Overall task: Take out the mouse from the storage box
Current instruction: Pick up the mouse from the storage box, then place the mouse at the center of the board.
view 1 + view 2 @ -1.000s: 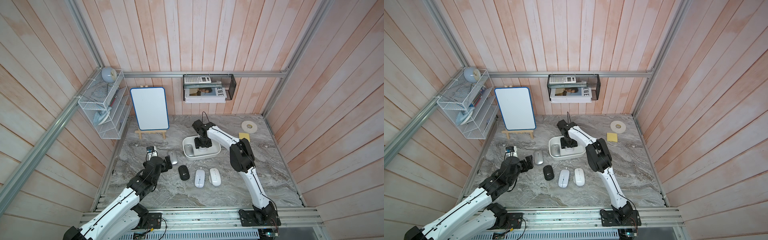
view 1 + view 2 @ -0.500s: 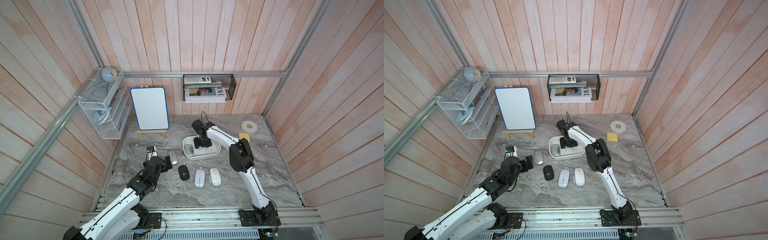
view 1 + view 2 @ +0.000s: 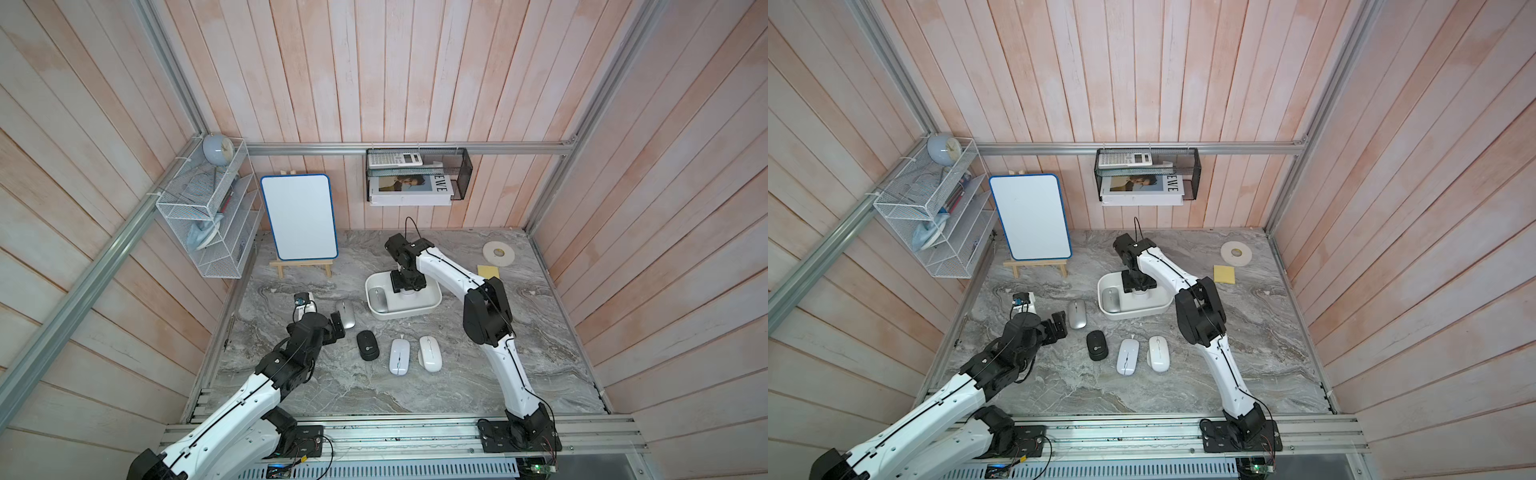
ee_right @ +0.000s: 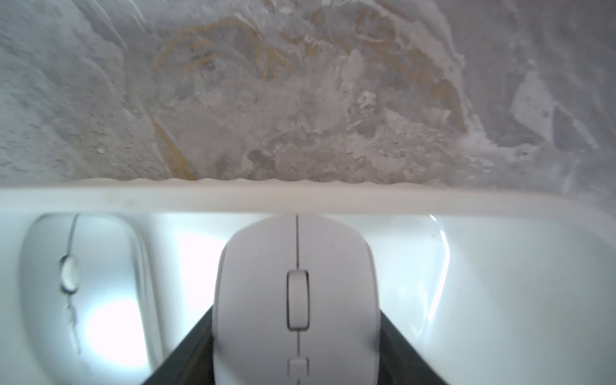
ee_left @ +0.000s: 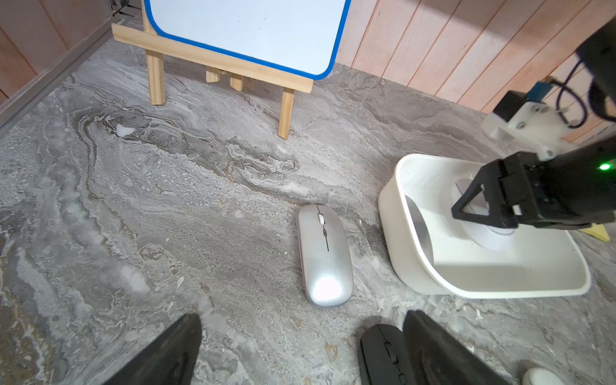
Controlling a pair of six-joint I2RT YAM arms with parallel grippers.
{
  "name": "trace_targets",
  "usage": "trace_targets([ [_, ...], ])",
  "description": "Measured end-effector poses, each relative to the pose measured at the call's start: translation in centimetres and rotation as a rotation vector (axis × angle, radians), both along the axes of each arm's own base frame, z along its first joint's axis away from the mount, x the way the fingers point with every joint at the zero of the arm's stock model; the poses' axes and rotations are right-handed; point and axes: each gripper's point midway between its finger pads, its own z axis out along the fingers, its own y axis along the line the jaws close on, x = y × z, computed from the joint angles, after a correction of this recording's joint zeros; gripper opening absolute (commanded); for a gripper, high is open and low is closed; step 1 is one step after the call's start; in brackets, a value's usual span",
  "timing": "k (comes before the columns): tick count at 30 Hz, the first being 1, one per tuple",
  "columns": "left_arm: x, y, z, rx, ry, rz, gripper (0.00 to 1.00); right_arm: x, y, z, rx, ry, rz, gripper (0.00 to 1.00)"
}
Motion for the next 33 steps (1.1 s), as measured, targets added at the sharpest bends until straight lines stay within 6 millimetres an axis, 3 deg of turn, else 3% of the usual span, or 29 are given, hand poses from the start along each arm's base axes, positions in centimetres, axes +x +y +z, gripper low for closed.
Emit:
trace_targets([
  [9,0.0,0.1,0.2,-0.002,-0.006,0.002,1.00,-1.3,-1.5,9.1,0.063,-0.127,0.004,0.61],
  [14,-0.1,0.1,0.4,-0.005,-0.012,0.003,1.00,-4.3,-3.8,11.4,0.063,-0.141,0.009,0.61],
  [18,-0.1,0.2,0.4,-0.003,-0.013,0.005,1.00,-7.3,-6.1,10.9,0.045,-0.116,0.009,0.61],
  [27,-0.1,0.2,0.4,-0.003,-0.013,0.006,1.00,-14.6,-11.5,6.1,-0.020,-0.017,-0.012,0.60],
  [33,0.0,0.2,0.2,0.001,-0.007,0.006,1.00,-17.1,-13.4,3.1,-0.025,0.017,-0.037,0.60],
])
